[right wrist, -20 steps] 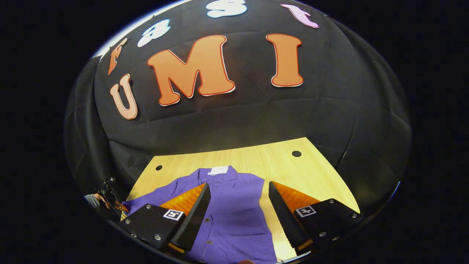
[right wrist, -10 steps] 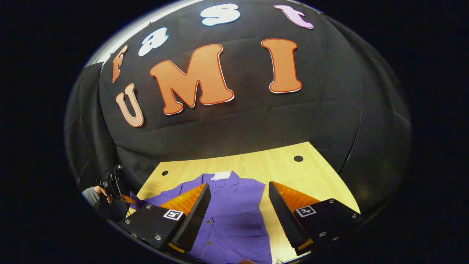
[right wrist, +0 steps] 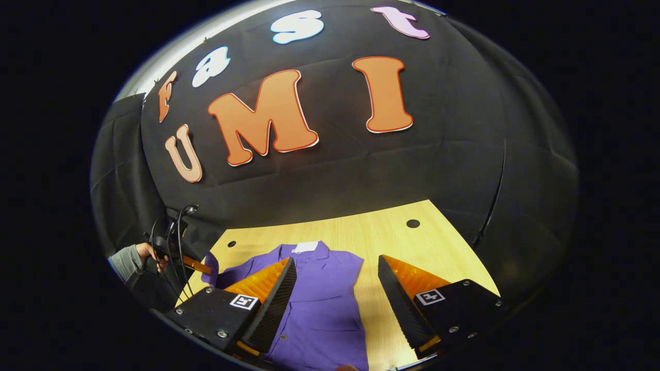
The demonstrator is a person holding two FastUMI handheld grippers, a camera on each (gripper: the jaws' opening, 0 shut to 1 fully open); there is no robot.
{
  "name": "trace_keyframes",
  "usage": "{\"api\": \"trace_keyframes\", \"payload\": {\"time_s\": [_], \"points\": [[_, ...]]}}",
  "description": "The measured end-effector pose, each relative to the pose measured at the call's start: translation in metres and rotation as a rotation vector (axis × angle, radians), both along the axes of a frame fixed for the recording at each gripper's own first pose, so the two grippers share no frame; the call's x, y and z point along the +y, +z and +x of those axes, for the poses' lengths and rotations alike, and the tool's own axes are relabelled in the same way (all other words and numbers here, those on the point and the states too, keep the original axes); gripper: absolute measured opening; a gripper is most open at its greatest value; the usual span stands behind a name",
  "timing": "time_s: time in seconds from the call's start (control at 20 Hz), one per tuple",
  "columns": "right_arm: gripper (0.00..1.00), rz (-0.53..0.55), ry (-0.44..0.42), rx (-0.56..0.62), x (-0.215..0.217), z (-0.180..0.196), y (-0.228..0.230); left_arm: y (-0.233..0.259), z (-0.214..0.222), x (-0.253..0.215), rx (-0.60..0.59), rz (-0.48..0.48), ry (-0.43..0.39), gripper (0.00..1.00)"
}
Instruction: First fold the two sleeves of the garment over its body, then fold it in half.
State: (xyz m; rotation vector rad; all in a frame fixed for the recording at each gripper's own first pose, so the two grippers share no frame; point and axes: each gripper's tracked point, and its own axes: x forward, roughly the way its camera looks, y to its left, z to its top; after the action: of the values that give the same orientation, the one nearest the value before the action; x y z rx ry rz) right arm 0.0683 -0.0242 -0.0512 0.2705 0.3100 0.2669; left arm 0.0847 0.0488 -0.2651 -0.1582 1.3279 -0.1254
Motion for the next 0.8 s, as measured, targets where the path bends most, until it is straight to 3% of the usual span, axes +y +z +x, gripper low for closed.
{"api": "trace_keyframes", "payload": {"time_s": [0.2,0.35,0.65,0.8], "points": [[0.95,-0.007,-0.008,-0.003,-0.024,-0.001,-0.004,0.009,0.015,-0.056,-0.011,-0.005,-0.133,0.08],[0.95,-0.015,-0.026,-0.016,-0.044,0.0,-0.007,0.011,0.026,-0.088,-0.007,0.019,-0.185,0.08],[0.95,0.013,-0.028,0.006,-0.062,-0.002,-0.021,0.019,0.04,-0.189,0.001,-0.02,-0.32,0.08],[0.95,0.03,-0.024,0.024,-0.068,-0.003,-0.031,0.009,0.051,-0.227,-0.008,0.032,-0.399,0.08]]}}
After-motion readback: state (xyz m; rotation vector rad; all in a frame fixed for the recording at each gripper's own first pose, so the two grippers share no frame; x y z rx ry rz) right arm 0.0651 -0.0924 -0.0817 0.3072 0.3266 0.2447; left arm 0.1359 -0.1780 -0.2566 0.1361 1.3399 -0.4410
